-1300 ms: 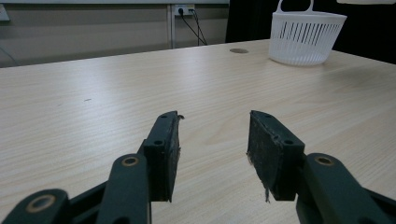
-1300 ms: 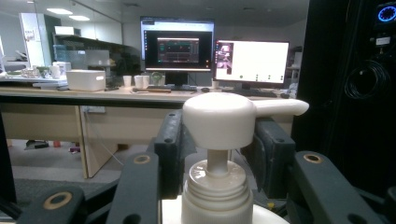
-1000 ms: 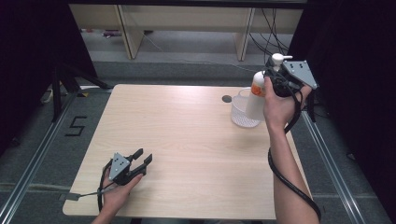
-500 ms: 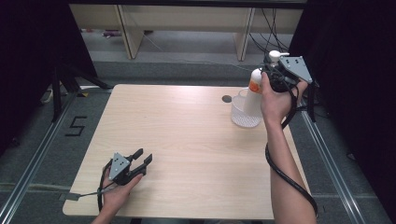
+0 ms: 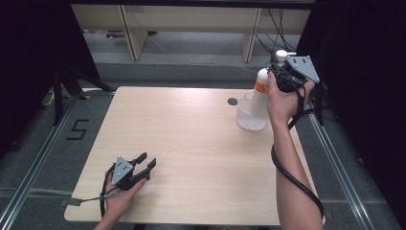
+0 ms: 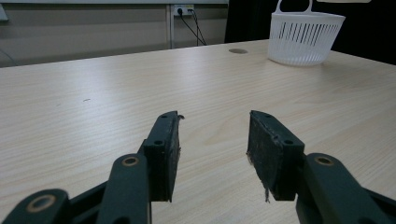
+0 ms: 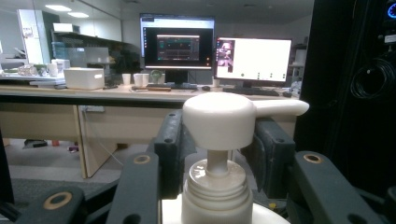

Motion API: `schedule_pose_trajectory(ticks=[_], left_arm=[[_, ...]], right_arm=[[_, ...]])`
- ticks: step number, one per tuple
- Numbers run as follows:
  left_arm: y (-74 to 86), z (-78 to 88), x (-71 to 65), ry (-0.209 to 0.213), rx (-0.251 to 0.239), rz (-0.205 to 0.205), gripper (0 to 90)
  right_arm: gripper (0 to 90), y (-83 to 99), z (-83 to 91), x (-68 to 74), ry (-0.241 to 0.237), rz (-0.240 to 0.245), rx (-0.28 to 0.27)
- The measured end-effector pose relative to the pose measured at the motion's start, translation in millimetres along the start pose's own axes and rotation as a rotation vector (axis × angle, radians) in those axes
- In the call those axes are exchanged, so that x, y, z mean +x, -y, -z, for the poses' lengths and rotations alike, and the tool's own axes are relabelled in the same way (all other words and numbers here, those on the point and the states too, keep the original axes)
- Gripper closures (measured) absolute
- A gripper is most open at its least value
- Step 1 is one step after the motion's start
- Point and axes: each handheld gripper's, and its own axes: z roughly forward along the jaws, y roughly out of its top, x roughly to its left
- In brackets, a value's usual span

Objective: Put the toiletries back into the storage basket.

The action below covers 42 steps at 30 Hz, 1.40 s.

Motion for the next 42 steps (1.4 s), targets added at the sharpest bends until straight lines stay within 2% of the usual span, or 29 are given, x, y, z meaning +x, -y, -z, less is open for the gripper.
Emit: schedule_pose_trajectory(ticks=[4,5,9,12,24,26,28,34,37,42], left_arm=[[0.1,0.1,-0.2,0.0,-0.002,0.0,52.8],[-0.5,1.8,-0.6,-0.011,0.016,0.001,52.8],[0.0,-0.1,0.1,0.0,-0.001,-0.001,52.8],[-0.5,1.6,-0.6,-0.01,0.015,0.0,52.8],[-0.3,1.0,-0.3,-0.008,0.008,-0.001,52.8],[-0.5,1.7,-0.5,-0.011,0.014,0.001,52.8],[-0.5,1.6,-0.4,-0.01,0.013,0.003,52.8],[-0.5,1.7,-0.4,-0.01,0.013,0.002,52.8],[-0.5,1.7,-0.4,-0.01,0.013,0.002,52.8],[-0.5,1.7,-0.3,-0.009,0.013,0.002,52.8]], right_arm=[[60.2,1.8,-2.9,-1.2,0.003,0.006,-0.002],[60.1,2.1,-3.3,-1.0,0.003,0.001,0.002],[60.1,2.5,-4.6,-0.3,0.003,-0.006,0.011],[60.1,2.9,-6.8,-1.1,0.006,-0.003,0.009],[60.1,3.6,-14.0,-1.1,0.006,0.007,0.015],[60.1,3.1,-14.5,0.3,0.01,-0.011,0.016],[60.1,2.5,-15.7,-0.3,0.007,0.004,0.011],[60.1,2.4,-18.6,1.2,0.012,-0.012,0.018],[60.1,2.5,-21.3,0.8,0.009,0.002,0.015],[60.1,3.3,-24.9,2.8,0.011,-0.002,0.023]])
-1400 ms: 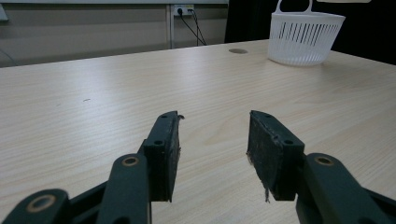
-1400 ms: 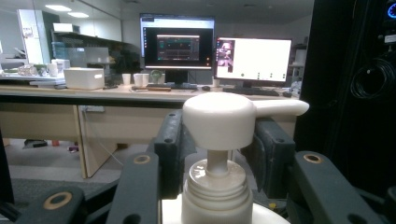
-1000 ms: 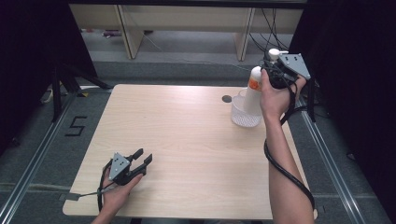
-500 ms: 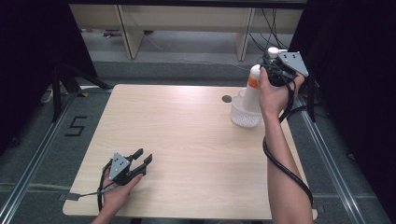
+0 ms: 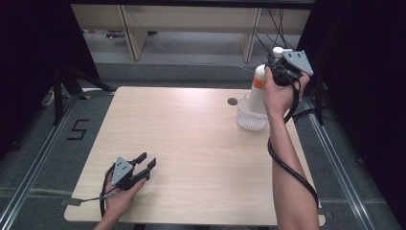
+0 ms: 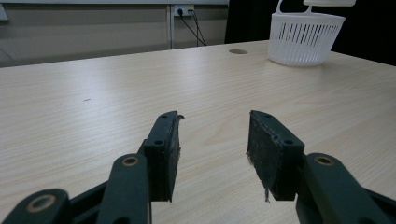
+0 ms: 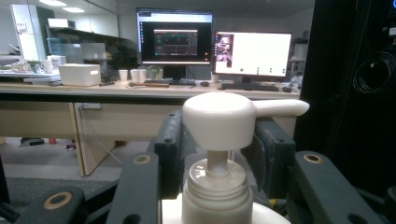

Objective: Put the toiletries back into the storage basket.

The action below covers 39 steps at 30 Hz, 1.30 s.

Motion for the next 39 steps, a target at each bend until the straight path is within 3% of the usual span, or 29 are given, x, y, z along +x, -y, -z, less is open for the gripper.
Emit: schedule_pose_trajectory(ticks=[39], left_arm=[[0.0,-0.1,0.0,-0.001,0.001,0.0,52.8]], right_arm=[[60.1,16.6,-15.6,-0.5,0.003,0.007,0.059]])
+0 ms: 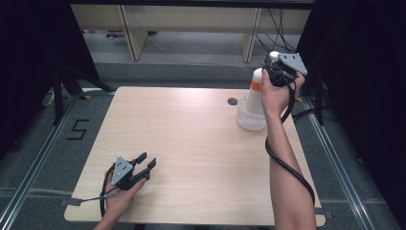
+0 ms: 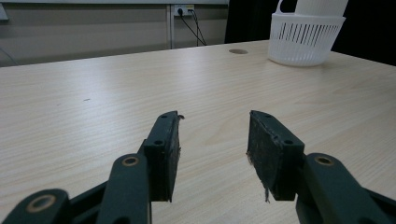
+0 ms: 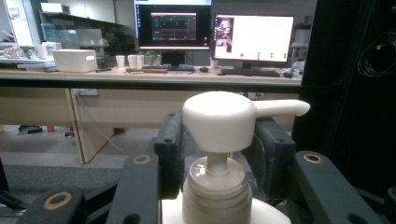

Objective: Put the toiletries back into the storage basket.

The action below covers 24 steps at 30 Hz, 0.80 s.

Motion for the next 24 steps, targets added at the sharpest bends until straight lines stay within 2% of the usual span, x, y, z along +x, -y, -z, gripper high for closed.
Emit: schedule_pose_trajectory(ticks=[4,15,17,18,20,22,24], left_arm=[[0.0,0.0,0.1,0.0,-0.001,0.001,52.8],[0.0,0.0,0.1,0.0,0.001,-0.001,52.8],[0.4,-1.6,0.5,0.01,-0.014,-0.003,52.8],[0.4,-1.2,0.2,0.007,-0.012,-0.002,52.8],[0.0,0.0,0.0,0.001,0.0,-0.002,52.8],[0.0,-0.2,0.1,-0.001,0.002,0.0,52.8],[0.4,-1.5,0.4,0.008,-0.012,-0.002,52.8]], right_arm=[[60.1,2.9,-1.3,0.2,0.002,-0.013,0.012],[60.1,10.7,-3.4,0.6,0.0,-0.002,0.036],[60.1,12.8,-3.9,0.7,-0.001,-0.003,0.037],[60.1,13.6,-3.7,1.2,0.003,-0.012,0.042],[60.1,15.4,-4.5,-0.1,-0.001,0.004,0.046],[60.1,16.9,-4.7,0.8,0.002,-0.011,0.051],[60.1,18.1,-5.5,0.4,-0.002,-0.009,0.051]])
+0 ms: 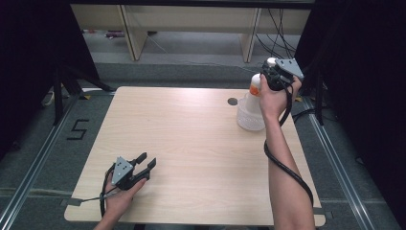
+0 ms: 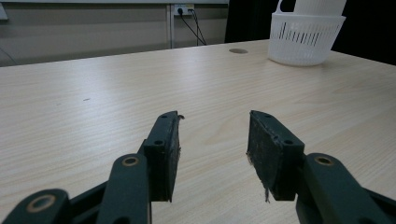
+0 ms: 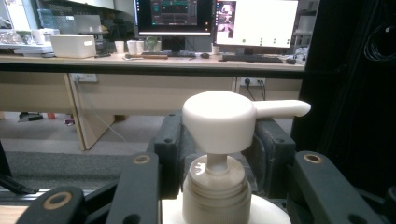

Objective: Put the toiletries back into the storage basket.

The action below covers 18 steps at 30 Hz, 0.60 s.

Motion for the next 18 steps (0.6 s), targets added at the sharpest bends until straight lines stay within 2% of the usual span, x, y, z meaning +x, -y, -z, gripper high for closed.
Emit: schedule_pose_trajectory(ticks=[2,5,6,10,11,12,13,18], left_arm=[[0.0,0.0,0.0,0.001,-0.002,-0.001,52.8],[-0.5,1.5,-0.4,-0.008,0.014,0.001,52.8],[0.0,0.0,0.0,0.002,-0.001,0.0,52.8],[0.0,0.0,-0.3,0.003,-0.001,-0.001,52.8],[0.0,0.0,-0.2,0.003,-0.002,0.001,52.8],[-0.2,0.7,-0.2,-0.003,0.005,0.001,52.8],[-0.5,1.5,-0.4,-0.007,0.014,0.002,52.8],[0.1,0.0,-0.3,0.003,-0.002,-0.001,52.8]], right_arm=[[60.1,1.3,-0.3,-1.0,0.001,0.014,0.005],[60.1,4.0,-0.5,0.3,0.004,0.003,0.013],[60.1,5.1,-1.1,0.3,-0.003,0.006,0.019],[60.0,10.3,-2.6,-0.2,0.001,0.01,0.032],[60.1,11.6,-3.0,0.5,0.002,-0.004,0.035],[60.1,12.9,-3.9,-0.7,0.0,0.013,0.032],[60.0,14.1,-4.1,-0.2,0.003,0.007,0.038],[60.1,19.0,-4.6,0.3,0.001,-0.002,0.063]])
